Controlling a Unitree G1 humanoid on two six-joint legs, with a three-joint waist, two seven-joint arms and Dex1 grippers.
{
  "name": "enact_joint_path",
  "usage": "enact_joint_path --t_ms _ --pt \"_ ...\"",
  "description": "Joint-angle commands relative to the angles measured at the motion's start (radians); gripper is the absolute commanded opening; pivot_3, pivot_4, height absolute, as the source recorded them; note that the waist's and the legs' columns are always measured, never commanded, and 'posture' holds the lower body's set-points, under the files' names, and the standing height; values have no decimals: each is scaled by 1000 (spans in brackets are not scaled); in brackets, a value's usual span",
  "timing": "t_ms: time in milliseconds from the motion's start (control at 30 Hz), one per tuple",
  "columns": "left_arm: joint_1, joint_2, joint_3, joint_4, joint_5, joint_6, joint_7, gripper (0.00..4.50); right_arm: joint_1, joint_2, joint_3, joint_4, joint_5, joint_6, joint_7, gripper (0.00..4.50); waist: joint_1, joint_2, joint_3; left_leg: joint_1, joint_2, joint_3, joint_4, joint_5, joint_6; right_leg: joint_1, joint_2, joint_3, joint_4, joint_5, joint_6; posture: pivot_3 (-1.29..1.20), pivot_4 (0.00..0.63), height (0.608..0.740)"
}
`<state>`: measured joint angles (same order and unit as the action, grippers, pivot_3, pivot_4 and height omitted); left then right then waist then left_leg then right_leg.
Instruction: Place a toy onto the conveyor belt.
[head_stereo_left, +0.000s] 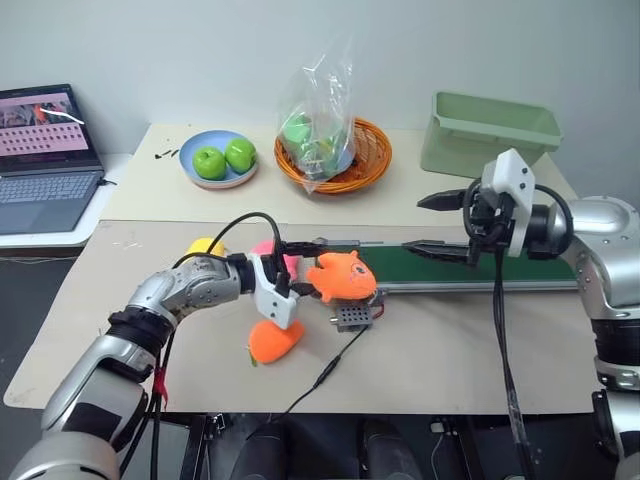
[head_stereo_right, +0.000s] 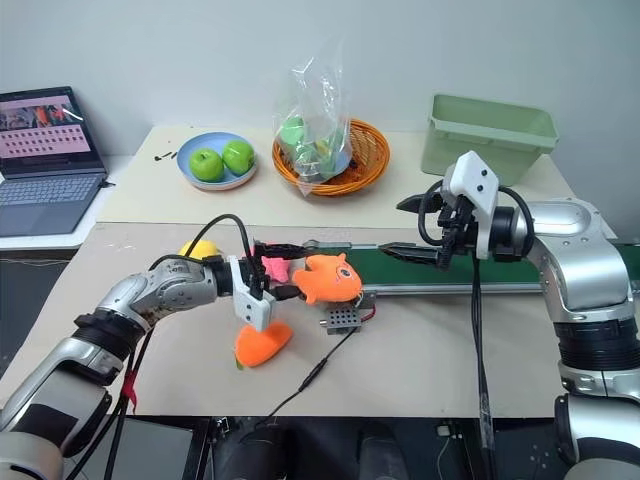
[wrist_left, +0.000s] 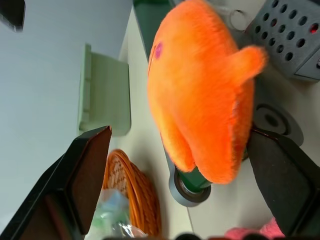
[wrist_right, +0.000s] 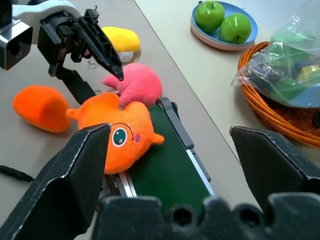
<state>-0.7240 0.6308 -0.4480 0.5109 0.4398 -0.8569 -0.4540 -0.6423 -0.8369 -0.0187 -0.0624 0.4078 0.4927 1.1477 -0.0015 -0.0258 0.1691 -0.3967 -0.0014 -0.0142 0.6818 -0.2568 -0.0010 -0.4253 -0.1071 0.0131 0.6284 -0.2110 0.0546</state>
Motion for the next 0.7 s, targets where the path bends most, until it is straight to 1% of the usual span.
enact_joint_path --t_ms 33,100,200,433,567,633,700 --pt "5 -26 84 -53 -185 126 -83 4449 -1 -19 -34 -28 10 -6 -4 4500 -2 0 0 0 0 0 0 0 0 0 0 0 0 0 0 0 150 740" --pt "12 -41 113 -74 -243 193 -117 4449 -3 -18 -32 -24 8 -8 -4 4500 -3 0 0 0 0 0 0 0 0 0 0 0 0 0 0 0 150 740" --pt "24 -49 146 -107 -282 264 -149 4449 -6 -15 -28 -20 6 -9 -4 4500 -6 0 0 0 0 -1 1 0 0 0 0 0 0 0 0 0 150 740" --pt "73 -67 243 -270 -460 553 -242 4449 -12 -13 -24 -15 3 -12 -2 4500 -13 0 0 0 0 -1 1 0 0 0 0 0 1 0 0 0 150 740" --pt "103 -81 344 -445 -730 927 -314 4449 -12 -25 -31 -23 15 0 11 4500 -13 0 0 0 0 -1 1 0 0 0 0 0 1 0 0 0 150 740" --pt "134 -53 383 -528 -857 1109 -363 4449 -9 -36 -34 -25 23 5 27 4500 -14 0 0 0 0 -2 2 0 0 0 0 0 1 0 0 0 150 740" --pt "175 -14 406 -593 -934 1240 -405 4449 -6 -46 -35 -25 29 5 42 4500 -16 0 0 0 0 -2 2 0 0 0 0 0 1 0 0 0 150 740"
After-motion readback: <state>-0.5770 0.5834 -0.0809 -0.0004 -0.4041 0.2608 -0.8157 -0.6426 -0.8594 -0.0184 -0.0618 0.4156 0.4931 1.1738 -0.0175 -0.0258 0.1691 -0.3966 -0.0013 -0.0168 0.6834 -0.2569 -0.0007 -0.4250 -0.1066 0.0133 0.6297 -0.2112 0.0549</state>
